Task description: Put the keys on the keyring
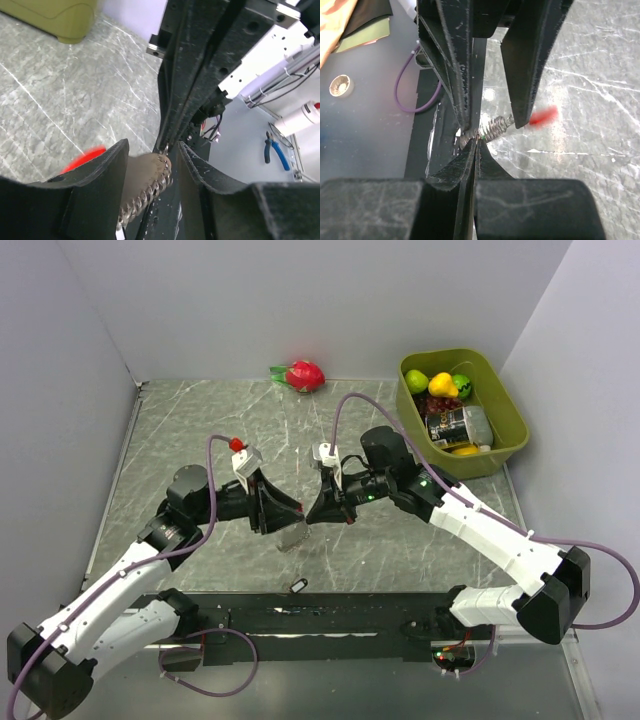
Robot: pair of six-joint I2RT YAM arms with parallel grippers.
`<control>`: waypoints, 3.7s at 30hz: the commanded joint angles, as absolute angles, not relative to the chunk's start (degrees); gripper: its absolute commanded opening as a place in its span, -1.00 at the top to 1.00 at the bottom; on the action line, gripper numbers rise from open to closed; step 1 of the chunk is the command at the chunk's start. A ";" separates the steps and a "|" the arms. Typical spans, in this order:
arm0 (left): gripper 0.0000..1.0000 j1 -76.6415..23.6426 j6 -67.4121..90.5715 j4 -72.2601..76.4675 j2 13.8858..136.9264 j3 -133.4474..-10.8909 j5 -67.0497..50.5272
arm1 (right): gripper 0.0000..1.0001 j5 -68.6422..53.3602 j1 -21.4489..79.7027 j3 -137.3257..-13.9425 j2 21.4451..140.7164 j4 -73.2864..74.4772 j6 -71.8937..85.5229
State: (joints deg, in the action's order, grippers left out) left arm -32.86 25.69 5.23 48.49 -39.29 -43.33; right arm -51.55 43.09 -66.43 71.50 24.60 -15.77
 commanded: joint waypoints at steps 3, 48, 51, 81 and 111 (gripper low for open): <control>0.10 -33.57 22.33 3.70 48.07 -41.57 -45.44 | 1.00 -51.77 42.80 -68.91 70.84 23.12 -14.06; 0.98 -38.76 22.32 9.32 46.49 -38.76 -39.46 | 0.91 -55.90 40.87 -64.16 70.57 14.50 -8.61; 0.98 -38.85 22.24 9.23 46.76 -38.93 -39.99 | 1.00 -54.49 40.78 -63.81 70.49 14.24 -8.35; 0.98 -38.85 15.12 -1.58 54.93 -46.85 -39.46 | 1.00 -56.87 39.11 -65.66 70.05 16.88 -9.76; 0.98 -36.92 20.74 3.79 31.47 -36.29 -2.47 | -0.99 -33.96 44.55 -45.53 62.48 6.50 0.87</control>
State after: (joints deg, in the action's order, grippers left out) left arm -38.41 20.71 7.99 33.76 -31.20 -12.53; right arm -44.27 38.63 -47.75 58.87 3.20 1.89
